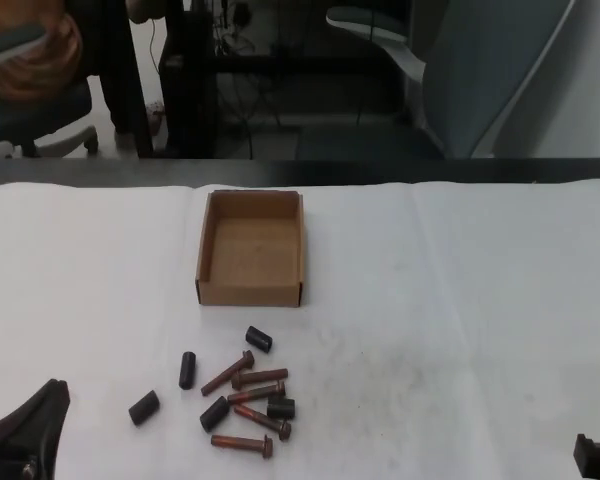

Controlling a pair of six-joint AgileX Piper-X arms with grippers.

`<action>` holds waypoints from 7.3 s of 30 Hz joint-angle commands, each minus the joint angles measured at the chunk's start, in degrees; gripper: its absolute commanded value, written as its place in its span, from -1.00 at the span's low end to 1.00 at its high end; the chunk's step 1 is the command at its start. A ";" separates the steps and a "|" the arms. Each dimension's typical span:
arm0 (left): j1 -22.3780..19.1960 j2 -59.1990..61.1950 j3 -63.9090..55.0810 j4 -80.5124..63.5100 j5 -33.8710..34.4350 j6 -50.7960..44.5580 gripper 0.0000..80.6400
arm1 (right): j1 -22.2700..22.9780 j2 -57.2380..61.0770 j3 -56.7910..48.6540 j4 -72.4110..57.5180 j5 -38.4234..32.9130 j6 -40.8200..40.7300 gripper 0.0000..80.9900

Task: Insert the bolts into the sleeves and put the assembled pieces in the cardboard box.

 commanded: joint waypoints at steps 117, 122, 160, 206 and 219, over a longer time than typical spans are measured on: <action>12.66 68.50 -48.18 23.44 24.03 16.05 -0.95 | 42.31 68.37 -44.94 -2.62 -8.56 67.04 0.41; 14.42 49.59 -48.32 22.28 25.03 10.24 -0.95 | 42.45 81.35 -48.25 -4.78 -12.05 89.52 0.41; 14.68 25.28 -48.32 19.99 19.12 13.41 -0.95 | 42.90 93.38 -71.48 35.25 -14.13 119.02 0.26; 14.68 22.92 -46.84 23.27 23.95 12.57 -0.95 | 32.43 84.54 -72.11 30.60 -1.67 52.27 -1.00; 13.26 23.08 -12.47 -16.29 35.55 -3.52 -0.95 | 33.01 60.66 -56.35 6.95 0.05 11.18 -1.00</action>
